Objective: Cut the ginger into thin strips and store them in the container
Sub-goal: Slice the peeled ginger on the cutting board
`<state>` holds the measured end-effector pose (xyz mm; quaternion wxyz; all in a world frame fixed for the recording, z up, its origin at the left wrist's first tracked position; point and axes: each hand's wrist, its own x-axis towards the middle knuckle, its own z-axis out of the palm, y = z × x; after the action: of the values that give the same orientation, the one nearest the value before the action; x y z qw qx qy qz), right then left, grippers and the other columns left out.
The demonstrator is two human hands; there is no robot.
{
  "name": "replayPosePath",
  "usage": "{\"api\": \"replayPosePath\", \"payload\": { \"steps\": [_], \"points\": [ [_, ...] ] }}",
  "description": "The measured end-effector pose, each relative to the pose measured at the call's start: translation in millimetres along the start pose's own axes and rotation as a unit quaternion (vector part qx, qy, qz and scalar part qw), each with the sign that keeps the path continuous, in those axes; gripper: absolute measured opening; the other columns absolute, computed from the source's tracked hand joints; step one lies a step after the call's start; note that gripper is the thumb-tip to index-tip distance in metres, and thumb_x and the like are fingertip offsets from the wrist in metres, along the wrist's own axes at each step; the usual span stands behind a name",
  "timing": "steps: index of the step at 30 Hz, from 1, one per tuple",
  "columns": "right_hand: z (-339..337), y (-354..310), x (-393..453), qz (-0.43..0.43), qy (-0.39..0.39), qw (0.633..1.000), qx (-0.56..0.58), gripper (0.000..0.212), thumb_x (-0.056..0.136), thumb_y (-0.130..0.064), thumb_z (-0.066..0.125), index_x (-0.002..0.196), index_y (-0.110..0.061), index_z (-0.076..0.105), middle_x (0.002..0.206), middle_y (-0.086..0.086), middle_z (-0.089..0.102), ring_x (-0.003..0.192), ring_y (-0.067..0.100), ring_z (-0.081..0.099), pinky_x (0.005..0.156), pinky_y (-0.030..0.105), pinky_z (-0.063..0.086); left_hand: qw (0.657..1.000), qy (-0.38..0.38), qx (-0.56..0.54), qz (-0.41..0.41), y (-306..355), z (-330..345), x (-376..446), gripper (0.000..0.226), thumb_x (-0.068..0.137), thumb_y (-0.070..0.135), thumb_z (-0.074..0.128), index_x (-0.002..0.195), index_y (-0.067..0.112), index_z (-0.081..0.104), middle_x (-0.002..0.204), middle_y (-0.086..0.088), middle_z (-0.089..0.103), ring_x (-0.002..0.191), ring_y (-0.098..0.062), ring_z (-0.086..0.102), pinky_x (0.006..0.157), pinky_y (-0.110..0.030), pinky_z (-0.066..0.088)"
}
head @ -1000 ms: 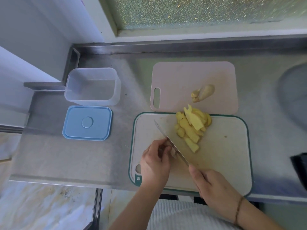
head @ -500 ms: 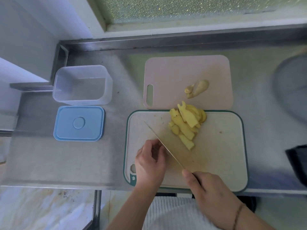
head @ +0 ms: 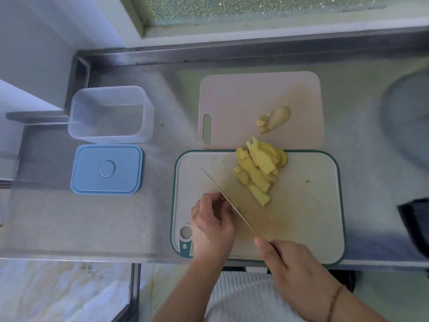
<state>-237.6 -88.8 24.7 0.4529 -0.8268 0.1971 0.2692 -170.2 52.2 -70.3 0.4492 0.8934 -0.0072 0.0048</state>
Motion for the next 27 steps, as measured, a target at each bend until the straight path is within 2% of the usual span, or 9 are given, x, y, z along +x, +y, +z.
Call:
{"api": "replayPosePath", "payload": {
  "steps": [4,8,13,19,24,27],
  "points": [
    [-1,0,1,-0.001,-0.011,1.000,-0.007,0.063,0.078,-0.071,0.020,0.058,-0.016,0.042,0.049,0.001,0.044,0.051,0.011,0.044,0.056,0.026,0.038,1.000,0.004,-0.001,0.022,1,1,-1,0.016,0.083,0.018,0.050,0.087,0.034,0.047,0.072,0.025,0.049,0.063,-0.014,0.050,0.060,-0.043,0.050],
    [-1,-1,3,-0.007,-0.019,1.000,-0.024,0.061,0.080,-0.069,0.019,0.059,-0.017,0.043,0.052,0.001,0.047,0.052,0.011,0.045,0.059,0.028,0.040,1.000,0.009,-0.002,0.016,-1,3,0,0.020,0.081,0.009,0.052,0.083,0.029,0.047,0.069,0.024,0.046,0.061,-0.011,0.044,0.058,-0.039,0.046],
    [-1,0,10,-0.008,-0.028,0.999,-0.045,0.064,0.080,-0.072,0.015,0.061,-0.019,0.045,0.054,-0.003,0.049,0.052,0.009,0.046,0.058,0.025,0.042,1.000,0.010,-0.005,-0.005,0,5,0,0.021,0.078,0.003,0.055,0.081,0.024,0.052,0.069,0.023,0.048,0.061,-0.010,0.046,0.059,-0.042,0.047],
    [-2,-2,16,-0.008,-0.043,0.997,-0.063,0.066,0.082,-0.071,0.015,0.061,-0.016,0.044,0.053,-0.002,0.048,0.051,0.010,0.045,0.056,0.025,0.041,1.000,0.010,-0.011,-0.012,1,4,1,0.024,0.079,0.004,0.056,0.081,0.028,0.050,0.069,0.023,0.049,0.062,-0.007,0.047,0.060,-0.042,0.048],
    [-3,-8,26,0.006,-0.065,0.997,-0.048,0.063,0.081,-0.071,0.017,0.059,-0.015,0.035,0.050,-0.003,0.035,0.047,0.010,0.035,0.051,0.023,0.036,1.000,0.009,-0.010,0.001,-2,3,1,0.015,0.079,0.003,0.058,0.082,0.017,0.057,0.072,0.024,0.052,0.064,-0.012,0.051,0.060,-0.045,0.050],
    [-1,-8,29,0.001,-0.058,0.997,-0.048,0.063,0.081,-0.072,0.017,0.059,-0.015,0.035,0.048,-0.003,0.035,0.046,0.010,0.035,0.052,0.024,0.037,1.000,0.010,-0.008,0.003,-2,2,0,0.015,0.079,0.003,0.058,0.084,0.016,0.059,0.073,0.024,0.052,0.066,-0.010,0.052,0.062,-0.045,0.051]
  ]
}}
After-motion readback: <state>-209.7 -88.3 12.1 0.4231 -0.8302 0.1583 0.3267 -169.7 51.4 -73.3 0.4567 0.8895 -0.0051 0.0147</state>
